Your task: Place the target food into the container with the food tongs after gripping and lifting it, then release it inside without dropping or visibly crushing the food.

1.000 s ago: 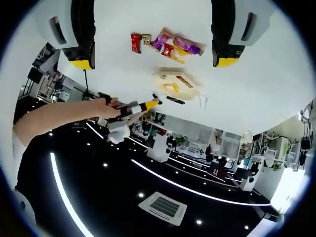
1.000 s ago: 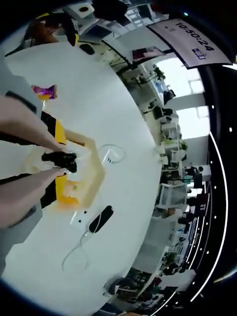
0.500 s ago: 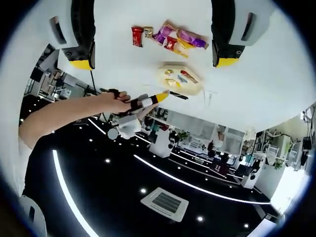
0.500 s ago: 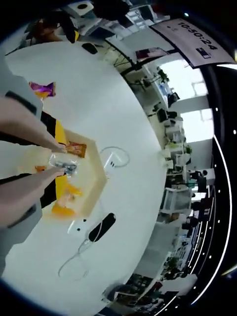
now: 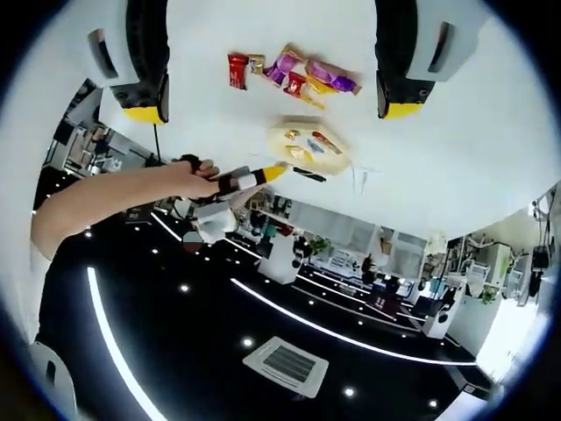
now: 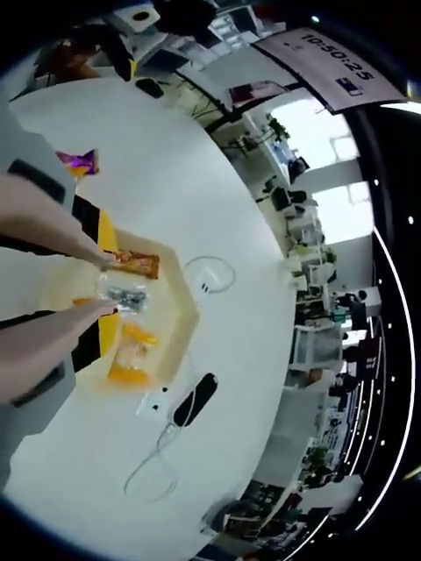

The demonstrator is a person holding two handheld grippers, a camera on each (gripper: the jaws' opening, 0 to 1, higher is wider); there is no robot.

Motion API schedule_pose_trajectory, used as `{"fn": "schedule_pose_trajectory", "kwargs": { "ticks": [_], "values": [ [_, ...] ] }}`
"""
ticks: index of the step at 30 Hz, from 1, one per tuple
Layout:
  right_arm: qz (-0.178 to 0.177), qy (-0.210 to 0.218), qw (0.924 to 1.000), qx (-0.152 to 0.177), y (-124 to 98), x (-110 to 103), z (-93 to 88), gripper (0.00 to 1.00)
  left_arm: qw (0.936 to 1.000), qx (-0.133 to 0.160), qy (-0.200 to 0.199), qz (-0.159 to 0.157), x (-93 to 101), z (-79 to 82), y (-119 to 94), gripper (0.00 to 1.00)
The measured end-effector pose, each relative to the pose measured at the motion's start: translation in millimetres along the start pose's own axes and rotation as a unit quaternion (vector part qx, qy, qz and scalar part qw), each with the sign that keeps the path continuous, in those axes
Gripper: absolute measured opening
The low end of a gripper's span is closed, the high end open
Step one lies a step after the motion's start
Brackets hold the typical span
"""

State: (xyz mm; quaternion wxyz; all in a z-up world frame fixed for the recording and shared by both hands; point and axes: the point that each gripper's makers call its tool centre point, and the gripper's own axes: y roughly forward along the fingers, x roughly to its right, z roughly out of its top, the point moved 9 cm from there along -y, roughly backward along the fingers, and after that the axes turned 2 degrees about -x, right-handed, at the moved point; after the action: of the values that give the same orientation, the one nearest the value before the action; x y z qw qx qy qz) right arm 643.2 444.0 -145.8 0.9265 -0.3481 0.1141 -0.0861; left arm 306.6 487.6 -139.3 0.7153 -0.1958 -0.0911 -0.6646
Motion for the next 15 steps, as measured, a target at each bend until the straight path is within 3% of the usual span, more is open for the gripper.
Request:
{"fn": "schedule_pose_trajectory", "kwargs": {
  "ticks": [15],
  "values": [
    [-0.007,0.02,0.9991,0.036,-35.4,-17.1,-14.7,0.23,0.9995,-0.019,0.006,-0.023,6.0,-4.0,-10.7,0.99]
  ]
}}
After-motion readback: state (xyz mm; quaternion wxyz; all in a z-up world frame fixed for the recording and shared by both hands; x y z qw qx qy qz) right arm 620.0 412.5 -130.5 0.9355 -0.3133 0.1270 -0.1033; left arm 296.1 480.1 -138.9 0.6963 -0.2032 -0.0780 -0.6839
